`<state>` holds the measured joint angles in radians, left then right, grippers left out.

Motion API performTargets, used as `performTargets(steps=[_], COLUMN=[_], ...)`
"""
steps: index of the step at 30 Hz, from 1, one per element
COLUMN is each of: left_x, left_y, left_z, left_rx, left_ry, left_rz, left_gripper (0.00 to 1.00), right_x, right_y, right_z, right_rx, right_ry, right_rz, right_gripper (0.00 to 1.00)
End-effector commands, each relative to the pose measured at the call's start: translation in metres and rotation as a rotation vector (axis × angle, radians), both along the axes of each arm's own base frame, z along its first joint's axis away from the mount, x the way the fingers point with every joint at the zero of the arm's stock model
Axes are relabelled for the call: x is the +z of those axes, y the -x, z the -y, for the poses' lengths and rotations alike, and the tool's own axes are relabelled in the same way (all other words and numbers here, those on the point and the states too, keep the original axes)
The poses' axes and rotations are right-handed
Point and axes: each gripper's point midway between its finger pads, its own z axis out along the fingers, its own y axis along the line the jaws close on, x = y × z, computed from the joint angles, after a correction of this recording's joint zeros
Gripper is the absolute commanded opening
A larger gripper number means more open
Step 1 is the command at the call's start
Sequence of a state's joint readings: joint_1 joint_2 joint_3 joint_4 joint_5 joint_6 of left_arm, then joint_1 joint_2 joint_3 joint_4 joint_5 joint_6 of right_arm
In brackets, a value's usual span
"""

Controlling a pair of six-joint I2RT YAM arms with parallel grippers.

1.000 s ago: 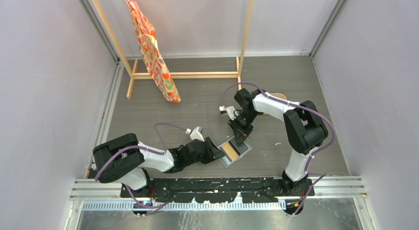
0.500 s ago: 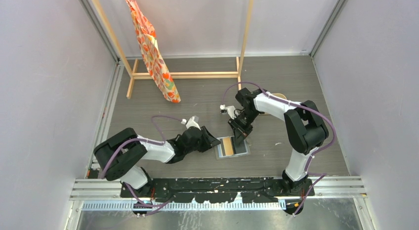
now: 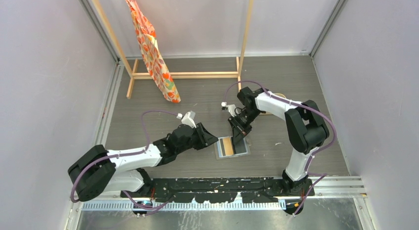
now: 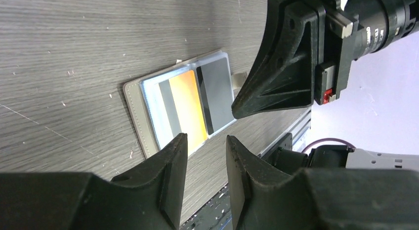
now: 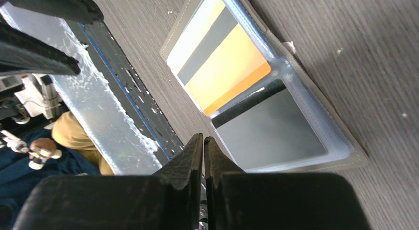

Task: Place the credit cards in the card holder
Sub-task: Insert the credit card into the card holder.

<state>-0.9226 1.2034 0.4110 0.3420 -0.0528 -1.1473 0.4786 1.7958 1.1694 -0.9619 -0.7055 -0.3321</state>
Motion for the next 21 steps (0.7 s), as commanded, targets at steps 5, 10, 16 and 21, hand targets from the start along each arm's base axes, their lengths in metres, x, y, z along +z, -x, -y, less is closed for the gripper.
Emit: performTargets(steps=[5,10,16,21], left_x=[-0.008,-0.018,-0.030,-0.038], left_y=[0.007,0.005,0.004,0.005], left_z=[0.020,0.033,0.039,0.044], left_rx=[-0.087,-0.108,-0.116,-0.123], left_ry=[0.035,0.038,0.030,0.033], left_rz=[-0.018,-0.034,-0.059,-0.077], left_gripper=[0.37,0.38,0.40,0.40], right_x=[-0.012,-0.022,-0.034,-0.043], right_y=[-0.003,-0.005,-0.009,-0.011], right_z=[-0.018,-0.019,-0.018,-0.013], right_rx=[-0.045,-0.060,-0.090,-0.099], right_ry=[0.002,0.047,0.092,0.129], right_rz=[-0.074,-0.069,-0.078,-0.078], right_gripper=[0.07,0.07,0.06,0.07])
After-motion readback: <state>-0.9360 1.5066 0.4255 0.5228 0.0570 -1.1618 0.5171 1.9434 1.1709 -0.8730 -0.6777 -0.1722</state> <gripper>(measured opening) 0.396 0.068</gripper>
